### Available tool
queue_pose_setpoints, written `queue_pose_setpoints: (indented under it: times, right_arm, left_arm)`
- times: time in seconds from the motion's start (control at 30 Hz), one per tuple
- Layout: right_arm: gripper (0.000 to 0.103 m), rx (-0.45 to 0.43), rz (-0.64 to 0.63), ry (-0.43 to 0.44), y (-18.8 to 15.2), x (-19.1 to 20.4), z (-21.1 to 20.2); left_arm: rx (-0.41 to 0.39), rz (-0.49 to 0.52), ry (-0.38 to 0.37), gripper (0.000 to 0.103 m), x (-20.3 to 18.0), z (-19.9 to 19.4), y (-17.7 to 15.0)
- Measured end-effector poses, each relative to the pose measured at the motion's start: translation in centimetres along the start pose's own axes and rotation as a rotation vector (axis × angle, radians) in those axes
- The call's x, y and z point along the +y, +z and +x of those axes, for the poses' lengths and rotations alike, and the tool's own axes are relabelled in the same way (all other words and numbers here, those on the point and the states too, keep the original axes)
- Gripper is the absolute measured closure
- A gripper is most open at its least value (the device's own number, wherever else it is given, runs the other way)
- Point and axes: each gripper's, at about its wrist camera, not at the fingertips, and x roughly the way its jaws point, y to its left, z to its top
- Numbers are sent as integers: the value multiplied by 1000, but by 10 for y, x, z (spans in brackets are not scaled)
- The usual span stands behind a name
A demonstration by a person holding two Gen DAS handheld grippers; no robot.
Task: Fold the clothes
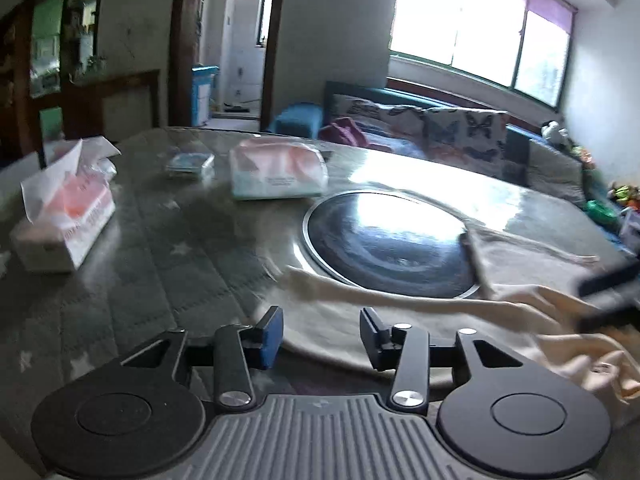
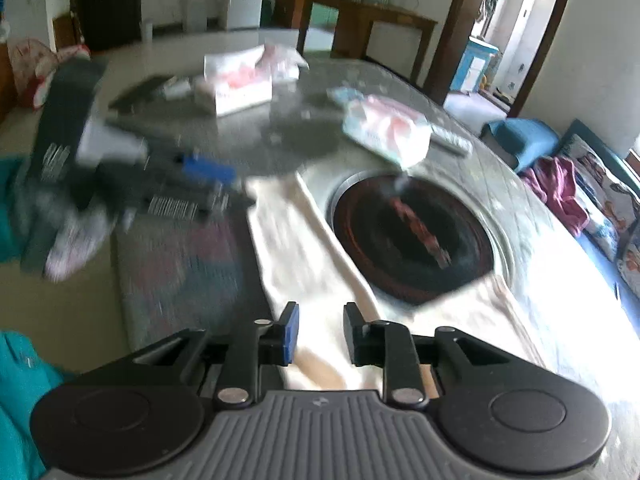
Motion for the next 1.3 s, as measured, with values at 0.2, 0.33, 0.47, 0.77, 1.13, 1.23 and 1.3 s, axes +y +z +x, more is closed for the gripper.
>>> queue_pose_setpoints:
  times: [0.2,0.33,0.47,0.77,1.13,1.23,1.3]
  right_arm:
    - [65,5,55,-31,-50,8,-18]
    - [65,-2,124,-69,-81,14,-26]
    - [65,-22,236,-77,-107,12,-31]
    - [69,-69,403,-18,-124,5,-15]
    - [98,-135,428,14,-137,13,-16]
    - [98,-150,389,56,-142,23,-30]
    - [98,-159,363,84,-145,30,-40]
  left_arm:
    - [33,10,-3,59,3,16,0]
    - [49,25,-15,65,0,22,-2]
    - [75,23,-15,69,0,30,-5]
    - [81,15,-1,68,7,34,-6]
    - [20,0,-10,103,11,18,-3]
    - [-55,2,-7,103,12,-5,0]
    - [-64,-4,0,103,15,-9,0]
